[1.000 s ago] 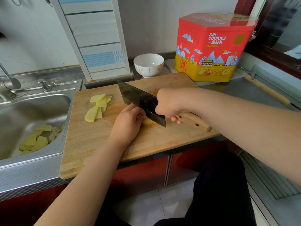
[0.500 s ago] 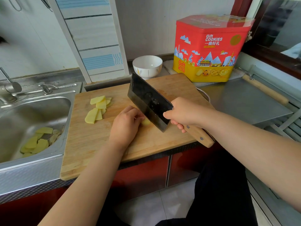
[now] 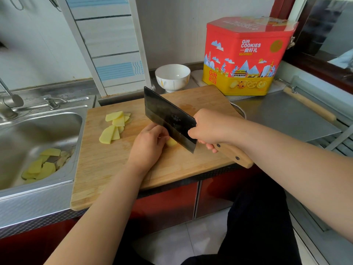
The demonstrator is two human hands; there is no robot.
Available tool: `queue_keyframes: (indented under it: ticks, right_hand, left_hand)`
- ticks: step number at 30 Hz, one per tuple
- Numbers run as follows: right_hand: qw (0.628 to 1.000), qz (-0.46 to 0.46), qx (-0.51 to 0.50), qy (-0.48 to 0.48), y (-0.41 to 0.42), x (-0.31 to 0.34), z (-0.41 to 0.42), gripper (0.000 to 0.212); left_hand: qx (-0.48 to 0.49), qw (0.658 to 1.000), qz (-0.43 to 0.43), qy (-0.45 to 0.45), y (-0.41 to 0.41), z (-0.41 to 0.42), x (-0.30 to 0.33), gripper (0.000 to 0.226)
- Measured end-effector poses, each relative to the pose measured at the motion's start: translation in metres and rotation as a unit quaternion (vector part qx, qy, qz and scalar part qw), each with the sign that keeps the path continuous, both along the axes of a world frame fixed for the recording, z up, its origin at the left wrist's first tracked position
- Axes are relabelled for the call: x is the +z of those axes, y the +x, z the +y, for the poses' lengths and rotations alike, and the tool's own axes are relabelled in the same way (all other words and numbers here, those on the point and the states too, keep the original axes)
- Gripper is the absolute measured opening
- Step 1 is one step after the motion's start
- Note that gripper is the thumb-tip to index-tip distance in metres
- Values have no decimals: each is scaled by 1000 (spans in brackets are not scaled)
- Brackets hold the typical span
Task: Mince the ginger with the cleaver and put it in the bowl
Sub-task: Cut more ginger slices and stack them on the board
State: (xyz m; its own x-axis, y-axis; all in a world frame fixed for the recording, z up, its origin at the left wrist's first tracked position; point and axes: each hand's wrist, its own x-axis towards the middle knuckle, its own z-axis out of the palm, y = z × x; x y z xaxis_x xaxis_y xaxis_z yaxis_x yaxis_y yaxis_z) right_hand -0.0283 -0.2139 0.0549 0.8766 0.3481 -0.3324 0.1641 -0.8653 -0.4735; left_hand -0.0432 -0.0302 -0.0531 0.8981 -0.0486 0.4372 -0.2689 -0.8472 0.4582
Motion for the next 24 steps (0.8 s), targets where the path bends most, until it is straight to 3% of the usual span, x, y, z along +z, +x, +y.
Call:
queue_keyframes:
  ticks: [11,16,18,24]
  right_hand:
    - [996,50,26,-64,7,13,14,17]
    - [998,13,9,-64,-2,-7,13,22]
    - [998,1,0,-55,-2,-11,8,16]
    - [998,16,-41,39,4,-19,-7,28]
  left_hand:
    - [-7,1000,2,-1,1,1,1,4]
    - [-3,1000,-2,4,1,1,0,4]
    - [-4,1000,-3,-3,1,1,0,6]
    - [4,1000,-6,-10,-3,2,0,8]
